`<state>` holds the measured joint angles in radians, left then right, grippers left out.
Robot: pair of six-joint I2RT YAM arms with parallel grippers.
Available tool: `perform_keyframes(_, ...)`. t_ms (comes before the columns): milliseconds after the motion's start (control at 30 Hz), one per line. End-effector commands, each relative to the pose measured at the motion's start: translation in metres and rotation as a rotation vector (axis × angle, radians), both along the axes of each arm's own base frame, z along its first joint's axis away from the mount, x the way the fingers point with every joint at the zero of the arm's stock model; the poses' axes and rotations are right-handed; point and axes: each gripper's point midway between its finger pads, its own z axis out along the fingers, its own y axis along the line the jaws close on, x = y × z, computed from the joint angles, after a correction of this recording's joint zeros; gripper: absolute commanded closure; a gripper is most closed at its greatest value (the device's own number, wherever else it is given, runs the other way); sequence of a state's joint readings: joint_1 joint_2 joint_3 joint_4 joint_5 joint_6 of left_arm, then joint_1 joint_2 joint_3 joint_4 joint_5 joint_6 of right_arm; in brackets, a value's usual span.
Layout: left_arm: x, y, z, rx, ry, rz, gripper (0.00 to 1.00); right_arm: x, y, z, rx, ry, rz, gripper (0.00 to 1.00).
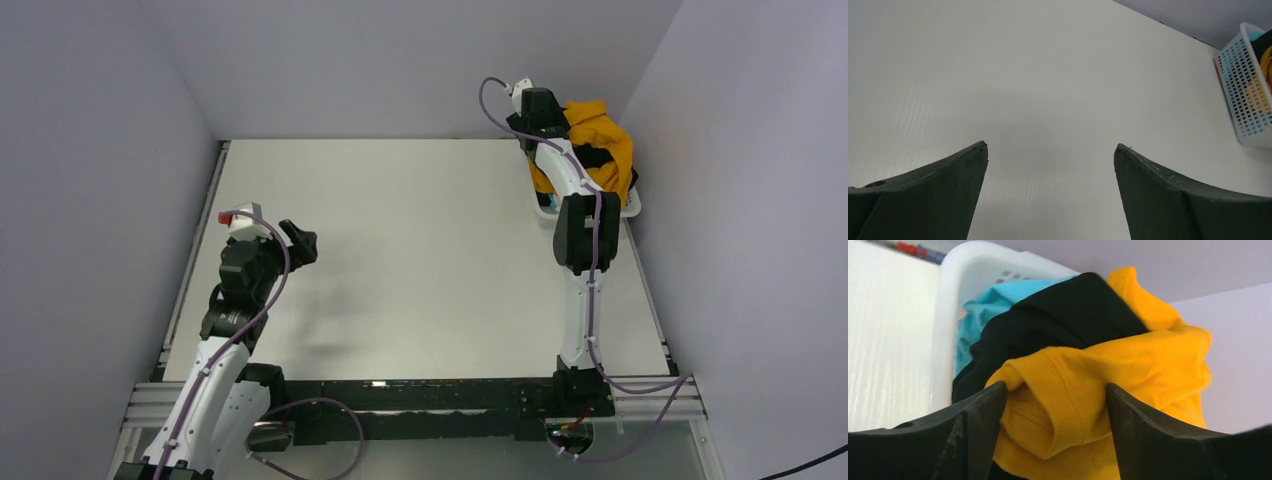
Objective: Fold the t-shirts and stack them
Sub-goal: Grab crumpled tshirt from bin with the right arm
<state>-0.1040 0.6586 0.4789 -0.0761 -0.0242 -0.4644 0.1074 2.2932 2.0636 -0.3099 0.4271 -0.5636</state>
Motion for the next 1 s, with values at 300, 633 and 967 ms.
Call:
perform_keyframes(300, 0.007, 0.0, 0.019, -0.004, -0.061, 0.0, 0.01, 0.01, -0.029, 0.105, 0.086, -0.367, -0.199, 0.88)
perform_keyframes(633, 0.006, 0.001, 0.02, -0.008, -0.061, 0.006, 0.01, -0.016, -0.059, 0.159, 0.21, -0.523, -0.271, 1.0)
perform_keyframes(967, 0.0, 0.002, 0.027, -0.022, -0.09, 0.012, 0.01, -0.086, -0.072, 0.329, 0.233, -0.965, -0.282, 1.0)
